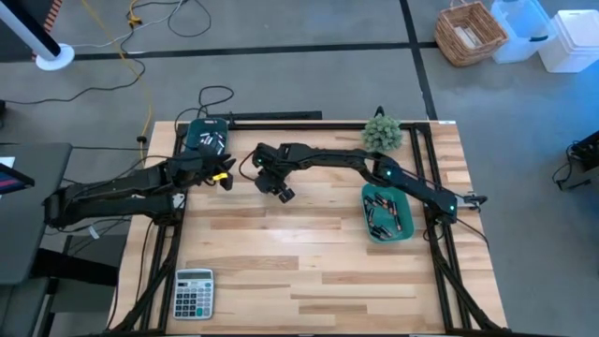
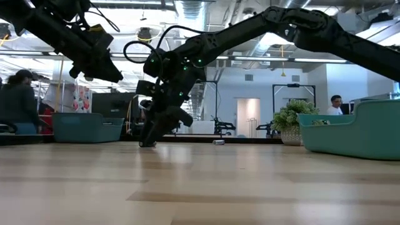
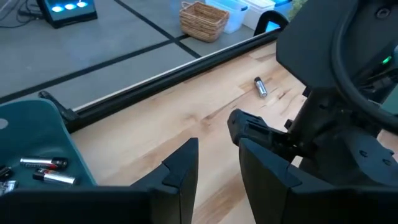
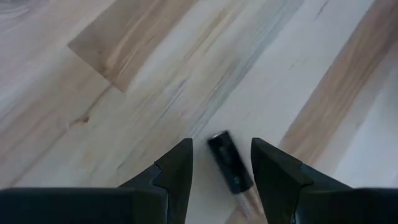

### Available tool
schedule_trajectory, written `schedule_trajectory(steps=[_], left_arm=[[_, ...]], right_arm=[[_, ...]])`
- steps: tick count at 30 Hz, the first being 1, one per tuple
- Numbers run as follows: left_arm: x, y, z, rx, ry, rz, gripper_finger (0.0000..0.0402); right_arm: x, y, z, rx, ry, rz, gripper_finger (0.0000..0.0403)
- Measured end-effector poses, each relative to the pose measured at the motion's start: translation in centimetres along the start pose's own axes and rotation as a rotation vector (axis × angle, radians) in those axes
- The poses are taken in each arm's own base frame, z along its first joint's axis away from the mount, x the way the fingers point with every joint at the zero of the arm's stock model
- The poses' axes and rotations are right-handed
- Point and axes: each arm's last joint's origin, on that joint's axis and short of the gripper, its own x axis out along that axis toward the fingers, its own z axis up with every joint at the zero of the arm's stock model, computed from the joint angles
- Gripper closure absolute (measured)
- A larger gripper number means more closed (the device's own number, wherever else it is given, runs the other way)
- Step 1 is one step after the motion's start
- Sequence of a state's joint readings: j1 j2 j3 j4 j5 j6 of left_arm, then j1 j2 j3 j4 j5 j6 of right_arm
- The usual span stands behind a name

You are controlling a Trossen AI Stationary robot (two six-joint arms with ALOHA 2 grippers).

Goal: Sort batteries
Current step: Put the brown-block battery into the green bin

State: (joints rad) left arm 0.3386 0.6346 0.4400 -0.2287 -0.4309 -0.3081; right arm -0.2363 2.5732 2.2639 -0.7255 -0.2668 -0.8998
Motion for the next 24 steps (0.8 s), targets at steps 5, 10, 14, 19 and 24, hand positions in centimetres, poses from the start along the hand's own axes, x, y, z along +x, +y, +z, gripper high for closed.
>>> schedule_trajectory(steps=[5,10,14,19,24], left_arm=[[0.0,0.0,0.0,0.004,-0.001,0.0,0.029],[0.0,0.0,0.0,0.007,-0.002,-0.001,0.029],[0.0,0.0,0.0,0.007,-0.001,0.0,0.029],[0.0,0.0,0.0,0.007,-0.001,0.0,0.029],[0.0,0.0,0.0,0.007,-0.001,-0.001,0.029]], right_arm=[[-0.2,0.0,-0.8,0.076,0.038,0.032,0.0226],[-0.3,-0.2,-1.3,0.105,0.048,0.036,0.0226],[-0.4,-0.1,-1.5,0.149,0.065,0.045,0.0226],[-0.6,-0.6,-2.1,0.211,0.069,0.043,0.0233],[-0.6,-0.6,-2.2,0.226,0.071,0.043,0.0268]])
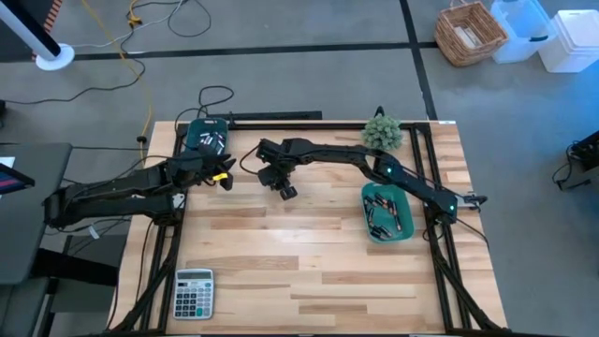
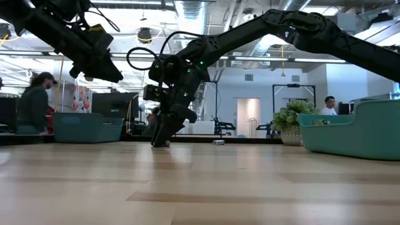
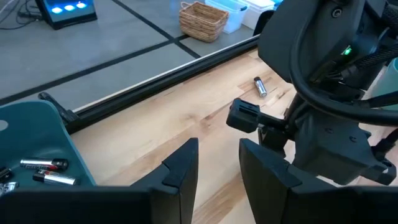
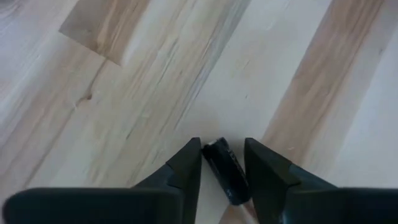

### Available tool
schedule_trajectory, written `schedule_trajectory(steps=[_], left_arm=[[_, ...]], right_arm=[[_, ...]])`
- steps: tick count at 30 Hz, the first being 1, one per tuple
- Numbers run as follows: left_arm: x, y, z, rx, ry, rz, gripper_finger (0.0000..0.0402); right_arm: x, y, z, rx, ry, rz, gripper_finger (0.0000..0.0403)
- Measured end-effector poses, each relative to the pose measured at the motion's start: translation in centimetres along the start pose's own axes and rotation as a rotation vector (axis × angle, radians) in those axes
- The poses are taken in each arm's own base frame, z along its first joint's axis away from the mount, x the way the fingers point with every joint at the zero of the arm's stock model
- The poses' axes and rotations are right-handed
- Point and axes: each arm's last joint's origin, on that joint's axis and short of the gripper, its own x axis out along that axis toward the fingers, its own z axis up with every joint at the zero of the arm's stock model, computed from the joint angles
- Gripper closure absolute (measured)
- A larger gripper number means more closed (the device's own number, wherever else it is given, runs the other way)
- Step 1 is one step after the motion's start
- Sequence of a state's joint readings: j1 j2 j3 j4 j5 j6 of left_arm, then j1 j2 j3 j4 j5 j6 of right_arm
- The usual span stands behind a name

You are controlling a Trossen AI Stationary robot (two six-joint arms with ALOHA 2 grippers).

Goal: Sort batteries
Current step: Put the brown-block battery into the green bin

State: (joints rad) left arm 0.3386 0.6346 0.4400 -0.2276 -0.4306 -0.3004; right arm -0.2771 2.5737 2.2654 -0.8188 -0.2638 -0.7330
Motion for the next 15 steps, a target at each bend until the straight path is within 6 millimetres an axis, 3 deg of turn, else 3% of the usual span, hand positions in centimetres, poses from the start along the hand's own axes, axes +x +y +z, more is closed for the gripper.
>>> schedule_trajectory(steps=[15], left_arm=[[0.0,0.0,0.0,0.001,0.0,0.0,0.029]], right_arm=[[-0.02,-0.04,0.02,0.056,-0.002,-0.004,0.0332]])
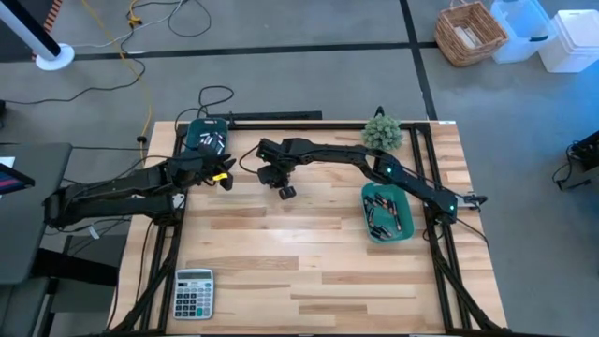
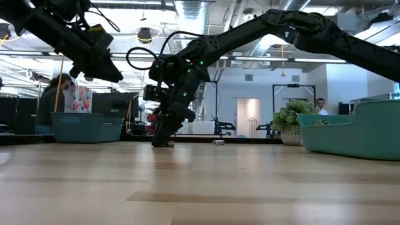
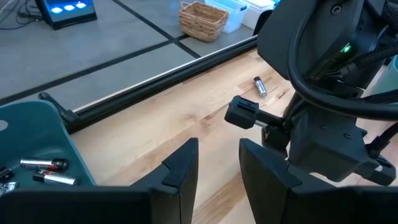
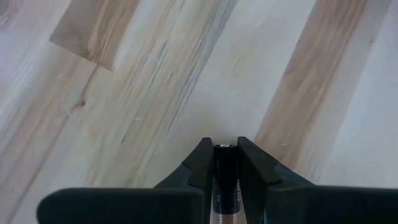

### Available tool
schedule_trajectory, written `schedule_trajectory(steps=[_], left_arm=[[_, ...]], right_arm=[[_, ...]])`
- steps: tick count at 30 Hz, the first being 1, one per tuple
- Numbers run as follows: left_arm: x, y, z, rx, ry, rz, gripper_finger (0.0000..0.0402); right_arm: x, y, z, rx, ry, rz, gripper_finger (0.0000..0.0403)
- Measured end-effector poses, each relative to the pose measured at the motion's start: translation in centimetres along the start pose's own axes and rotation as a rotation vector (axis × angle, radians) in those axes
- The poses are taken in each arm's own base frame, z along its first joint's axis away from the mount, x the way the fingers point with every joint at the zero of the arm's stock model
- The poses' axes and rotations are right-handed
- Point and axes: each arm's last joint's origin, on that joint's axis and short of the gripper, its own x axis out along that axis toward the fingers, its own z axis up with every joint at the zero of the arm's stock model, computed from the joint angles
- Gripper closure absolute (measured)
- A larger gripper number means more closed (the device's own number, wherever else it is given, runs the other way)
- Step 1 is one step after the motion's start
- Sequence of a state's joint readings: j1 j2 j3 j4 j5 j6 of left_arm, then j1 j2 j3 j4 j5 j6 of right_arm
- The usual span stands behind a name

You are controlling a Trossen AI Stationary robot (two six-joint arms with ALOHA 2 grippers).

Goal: Sort batteries
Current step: Put the brown-block battery into the green bin

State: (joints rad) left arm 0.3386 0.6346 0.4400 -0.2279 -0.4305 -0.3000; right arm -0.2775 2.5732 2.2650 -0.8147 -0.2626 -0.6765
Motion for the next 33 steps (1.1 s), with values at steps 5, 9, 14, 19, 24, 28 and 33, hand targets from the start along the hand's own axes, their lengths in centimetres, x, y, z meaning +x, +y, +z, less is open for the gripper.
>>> schedule_trajectory(steps=[5,9,14,19,24,28,33], left_arm=[[0.0,0.0,0.0,0.001,0.001,0.0,0.029],[0.0,0.0,0.0,0.001,0.001,0.0,0.029],[0.0,0.0,0.0,0.002,0.002,0.0,0.029],[0.0,0.0,0.0,0.006,0.002,0.0,0.029],[0.0,0.0,0.0,0.009,0.002,0.0,0.029],[0.0,0.0,0.0,0.009,0.002,0.0,0.029],[0.0,0.0,0.0,0.014,0.002,0.0,0.029]], right_arm=[[0.0,0.0,0.0,0.022,0.0,0.001,0.0338],[0.0,0.0,0.0,0.033,0.0,0.002,0.0339],[0.0,0.1,0.0,0.033,0.002,0.006,0.0339],[-0.2,0.2,0.1,0.034,0.008,0.011,0.034],[-0.5,0.3,0.1,0.038,0.024,0.021,0.034],[-0.6,0.5,0.4,0.033,0.023,0.021,0.034],[-1.3,0.5,0.8,0.021,0.018,0.017,0.034]])
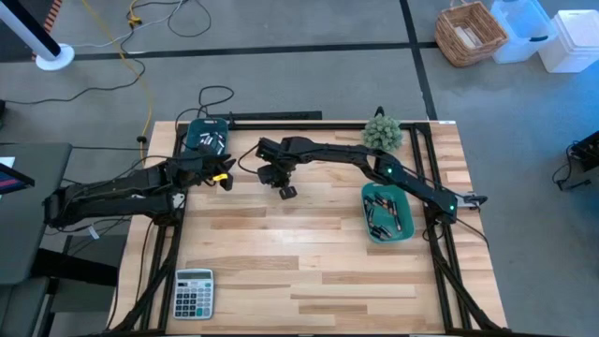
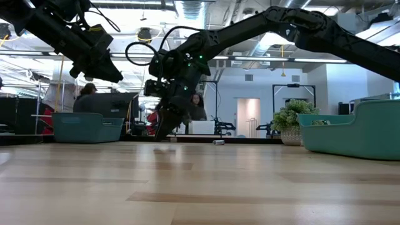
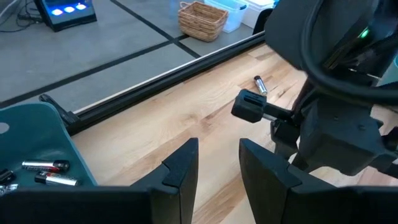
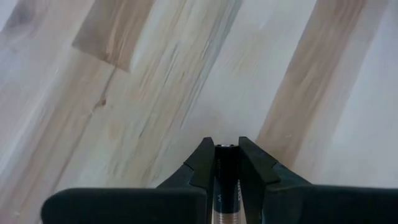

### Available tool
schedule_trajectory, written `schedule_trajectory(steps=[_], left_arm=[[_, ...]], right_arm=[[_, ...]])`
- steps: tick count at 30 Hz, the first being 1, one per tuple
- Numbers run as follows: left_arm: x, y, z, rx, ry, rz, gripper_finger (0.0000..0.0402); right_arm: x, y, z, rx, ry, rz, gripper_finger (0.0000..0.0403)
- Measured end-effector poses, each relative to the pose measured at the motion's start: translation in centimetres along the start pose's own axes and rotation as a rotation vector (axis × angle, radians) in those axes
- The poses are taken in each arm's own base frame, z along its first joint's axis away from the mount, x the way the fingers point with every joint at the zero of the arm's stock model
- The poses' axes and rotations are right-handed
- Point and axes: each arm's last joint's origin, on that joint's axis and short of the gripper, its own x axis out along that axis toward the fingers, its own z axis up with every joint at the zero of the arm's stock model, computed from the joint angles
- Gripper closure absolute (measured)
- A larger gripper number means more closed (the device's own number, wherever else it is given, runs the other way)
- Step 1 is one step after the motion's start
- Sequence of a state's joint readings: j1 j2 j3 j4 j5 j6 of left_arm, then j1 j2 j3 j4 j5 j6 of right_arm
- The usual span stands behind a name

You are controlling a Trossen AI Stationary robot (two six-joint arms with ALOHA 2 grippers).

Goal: Sort batteries
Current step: Put the brown-block battery into the green bin

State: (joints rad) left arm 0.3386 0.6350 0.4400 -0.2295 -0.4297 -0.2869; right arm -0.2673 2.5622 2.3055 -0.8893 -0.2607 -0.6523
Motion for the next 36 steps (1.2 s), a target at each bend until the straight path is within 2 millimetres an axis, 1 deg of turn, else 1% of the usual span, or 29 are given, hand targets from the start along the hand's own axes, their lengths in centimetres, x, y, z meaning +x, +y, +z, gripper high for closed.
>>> schedule_trajectory(steps=[3,11,15,21,25,28,31,36], left_arm=[[0.0,0.0,0.0,0.002,0.0,0.0,0.029],[0.0,0.0,0.0,0.003,0.0,0.0,0.029],[0.0,0.0,-0.1,0.005,0.005,0.002,0.029],[0.0,0.0,-0.1,0.007,0.006,0.0,0.029],[0.0,0.0,-0.1,0.009,0.006,-0.001,0.029],[0.0,0.0,-0.1,0.009,0.006,-0.002,0.029],[0.0,0.0,-0.1,0.01,0.006,-0.001,0.029],[0.0,0.0,-0.1,0.01,0.007,-0.001,0.029]], right_arm=[[-0.5,0.1,0.2,-0.005,-0.004,-0.004,0.034],[-3.0,0.2,1.1,-0.013,-0.03,-0.024,0.034],[-5.2,0.3,1.9,-0.024,-0.064,-0.051,0.034],[-8.4,1.1,2.6,-0.041,-0.075,-0.059,0.034],[-11.0,1.9,2.8,-0.056,-0.062,-0.05,0.034],[-12.5,2.4,2.7,-0.052,-0.048,-0.038,0.034],[-13.7,2.8,2.7,-0.05,-0.04,-0.032,0.034],[-15.0,3.5,2.4,-0.044,-0.031,-0.023,0.034]])
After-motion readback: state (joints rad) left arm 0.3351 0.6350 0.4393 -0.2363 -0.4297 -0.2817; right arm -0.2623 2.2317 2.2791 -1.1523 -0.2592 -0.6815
